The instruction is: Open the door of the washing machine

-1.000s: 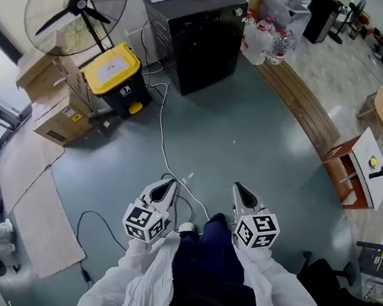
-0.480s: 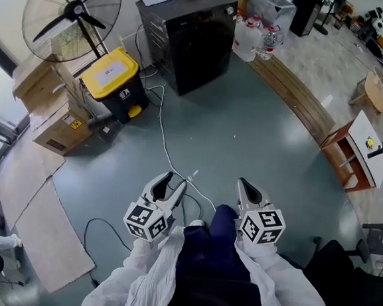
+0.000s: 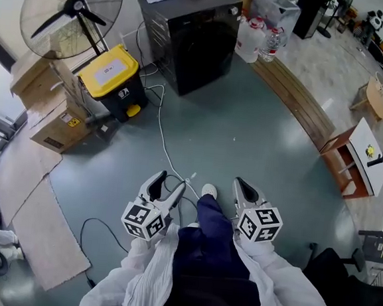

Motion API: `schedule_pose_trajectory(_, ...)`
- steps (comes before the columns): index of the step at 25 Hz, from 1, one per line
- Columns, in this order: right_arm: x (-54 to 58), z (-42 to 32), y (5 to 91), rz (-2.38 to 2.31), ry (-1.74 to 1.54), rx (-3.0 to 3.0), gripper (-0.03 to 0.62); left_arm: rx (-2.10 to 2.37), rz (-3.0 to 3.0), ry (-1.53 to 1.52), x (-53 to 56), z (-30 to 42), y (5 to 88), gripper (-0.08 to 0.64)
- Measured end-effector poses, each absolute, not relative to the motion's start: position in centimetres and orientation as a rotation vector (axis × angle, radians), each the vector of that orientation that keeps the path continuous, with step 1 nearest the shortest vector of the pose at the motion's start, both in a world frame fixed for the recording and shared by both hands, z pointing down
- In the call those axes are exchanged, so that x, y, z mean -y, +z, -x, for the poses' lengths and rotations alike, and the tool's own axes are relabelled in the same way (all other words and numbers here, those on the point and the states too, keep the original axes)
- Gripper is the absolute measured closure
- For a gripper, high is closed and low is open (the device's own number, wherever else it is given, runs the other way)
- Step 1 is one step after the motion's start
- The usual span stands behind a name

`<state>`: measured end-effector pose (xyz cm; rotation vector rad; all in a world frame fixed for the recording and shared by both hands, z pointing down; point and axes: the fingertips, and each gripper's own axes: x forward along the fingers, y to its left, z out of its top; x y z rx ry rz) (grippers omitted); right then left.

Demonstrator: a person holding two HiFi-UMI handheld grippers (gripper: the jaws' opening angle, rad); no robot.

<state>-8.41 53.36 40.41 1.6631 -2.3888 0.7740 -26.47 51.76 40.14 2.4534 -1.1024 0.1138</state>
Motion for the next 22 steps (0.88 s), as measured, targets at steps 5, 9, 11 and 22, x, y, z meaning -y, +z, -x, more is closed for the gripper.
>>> schedule_pose_trajectory(5,-47.4,7.7,40.5,-1.592,0.772,2.422,0.581,1.142,-2.454,0.140,-46.4,25.4,40.2,0.281)
schedule_pose_trajectory(9,-41.6,6.6,40.5,-1.555,0.768,2.448,0.581,1.196,-2.440,0.130,-40.9,24.6,40.1,0.275)
schedule_pose_trajectory(11,-39.0,5.8,40.4,-1.535,0.754,2.463,0.581,1.215,-2.429,0.120,-38.5,23.9,40.0,0.272)
schedule_pose_trajectory(22,-29.9,3.5,40.8,-1.442,0.754,2.526,0.581,1.273,-2.422,0.089,-30.4,19.9,40.1,0.262)
